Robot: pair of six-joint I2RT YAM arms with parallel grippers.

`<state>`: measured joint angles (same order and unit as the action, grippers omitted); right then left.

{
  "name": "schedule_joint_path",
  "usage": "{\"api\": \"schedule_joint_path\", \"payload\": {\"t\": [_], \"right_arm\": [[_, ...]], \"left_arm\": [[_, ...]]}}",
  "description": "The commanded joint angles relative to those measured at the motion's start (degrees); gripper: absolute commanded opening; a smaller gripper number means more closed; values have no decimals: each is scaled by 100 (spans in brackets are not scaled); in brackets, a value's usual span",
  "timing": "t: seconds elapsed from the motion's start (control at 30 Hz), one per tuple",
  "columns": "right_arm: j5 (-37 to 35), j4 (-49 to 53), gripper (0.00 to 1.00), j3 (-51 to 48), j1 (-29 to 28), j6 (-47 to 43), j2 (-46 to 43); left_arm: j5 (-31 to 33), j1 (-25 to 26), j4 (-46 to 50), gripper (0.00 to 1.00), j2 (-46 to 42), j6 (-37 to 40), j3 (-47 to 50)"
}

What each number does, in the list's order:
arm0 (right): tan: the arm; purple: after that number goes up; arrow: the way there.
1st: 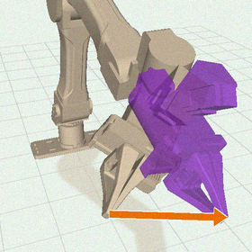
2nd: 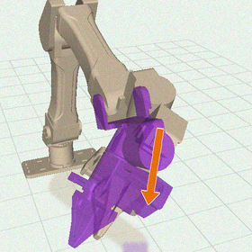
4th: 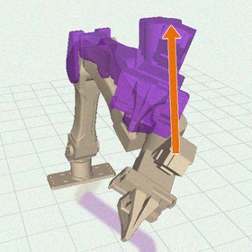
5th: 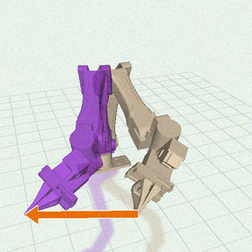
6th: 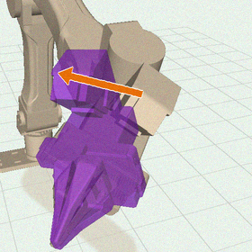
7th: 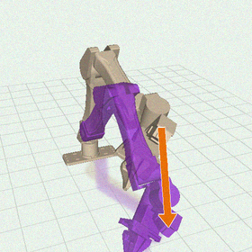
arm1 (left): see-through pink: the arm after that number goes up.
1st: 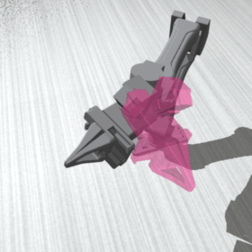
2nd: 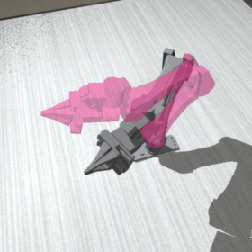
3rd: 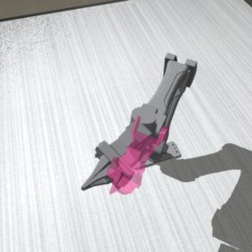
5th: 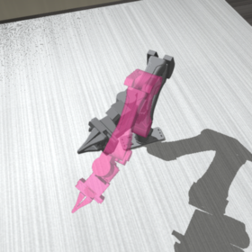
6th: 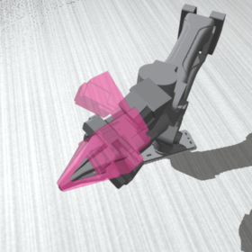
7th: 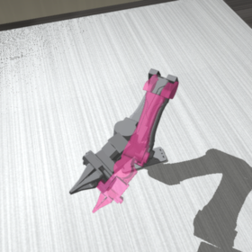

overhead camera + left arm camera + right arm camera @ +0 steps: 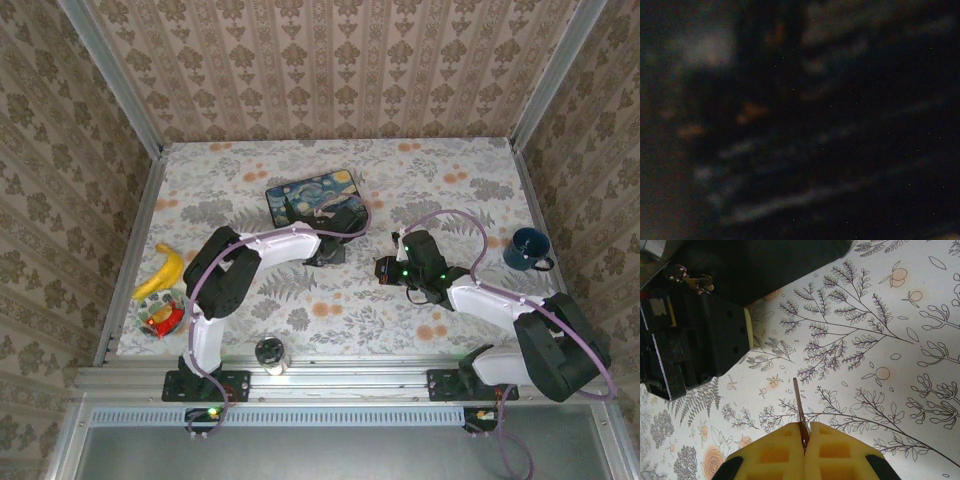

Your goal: Unlock a padlock with a key

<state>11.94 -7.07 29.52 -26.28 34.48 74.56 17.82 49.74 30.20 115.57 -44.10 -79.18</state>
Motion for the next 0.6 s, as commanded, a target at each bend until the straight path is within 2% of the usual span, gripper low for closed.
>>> {"api": "schedule_joint_path", "payload": {"t": [0.0, 0.57], "right_arm": [[-114, 146, 0, 190, 18, -99, -109], [-130, 172, 0, 203, 18, -106, -94]], "left_arm": [[-46, -87, 135, 46, 69, 235, -98], [-258, -121, 123, 43, 106, 112, 7]]}}
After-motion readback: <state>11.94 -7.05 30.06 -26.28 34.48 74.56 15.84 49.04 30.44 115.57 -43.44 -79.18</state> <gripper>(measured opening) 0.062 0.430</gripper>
